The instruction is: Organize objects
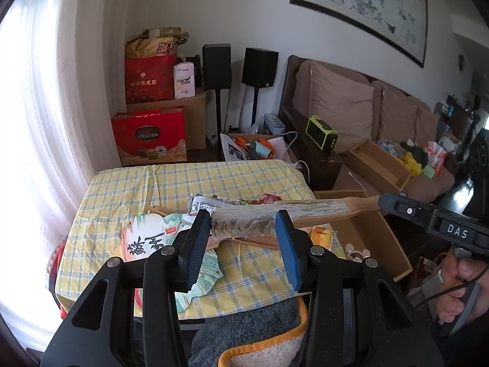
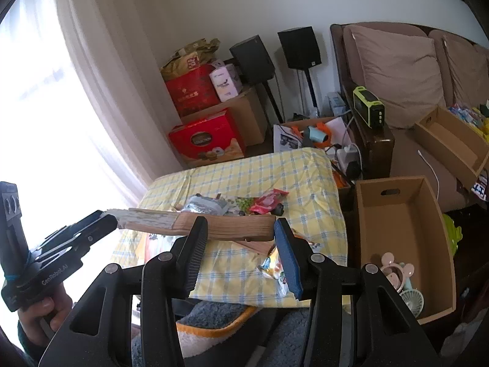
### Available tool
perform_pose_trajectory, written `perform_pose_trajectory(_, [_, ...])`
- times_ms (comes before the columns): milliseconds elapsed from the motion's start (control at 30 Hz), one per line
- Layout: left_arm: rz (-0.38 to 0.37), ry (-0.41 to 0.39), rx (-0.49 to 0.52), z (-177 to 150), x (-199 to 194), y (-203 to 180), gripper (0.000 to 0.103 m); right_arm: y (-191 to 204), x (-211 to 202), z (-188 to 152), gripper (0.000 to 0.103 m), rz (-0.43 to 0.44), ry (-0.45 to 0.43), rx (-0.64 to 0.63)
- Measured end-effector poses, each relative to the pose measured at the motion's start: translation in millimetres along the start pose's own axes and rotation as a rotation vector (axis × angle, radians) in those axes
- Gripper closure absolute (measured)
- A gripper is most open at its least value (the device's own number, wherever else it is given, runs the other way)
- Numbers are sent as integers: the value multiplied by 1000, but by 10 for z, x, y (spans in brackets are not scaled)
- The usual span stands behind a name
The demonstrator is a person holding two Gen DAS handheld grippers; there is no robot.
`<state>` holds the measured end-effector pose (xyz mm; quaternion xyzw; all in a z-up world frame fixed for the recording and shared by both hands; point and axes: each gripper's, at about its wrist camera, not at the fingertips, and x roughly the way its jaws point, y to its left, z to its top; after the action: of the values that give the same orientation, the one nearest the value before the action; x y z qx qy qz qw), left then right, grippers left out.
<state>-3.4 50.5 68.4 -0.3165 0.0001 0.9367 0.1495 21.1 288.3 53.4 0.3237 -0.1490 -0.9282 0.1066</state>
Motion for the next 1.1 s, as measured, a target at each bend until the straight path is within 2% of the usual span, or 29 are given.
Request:
perform_pose_trajectory(233, [-13, 6, 16, 52, 48, -134, 63, -126, -77, 23, 56, -4, -11, 17])
perform_pose_trajectory(600, [-51, -23, 50, 160, 29, -440, 63, -290, -354, 76, 56, -59, -59, 29])
perform_pose_trajectory(933, [-122, -19, 66, 122, 2, -809, 63, -450, -715, -21, 56, -163, -89, 14])
perform_pose_trajectory(1100, [-119, -13, 80, 91, -5, -961, 63, -516, -770, -140, 56, -204, -75, -30])
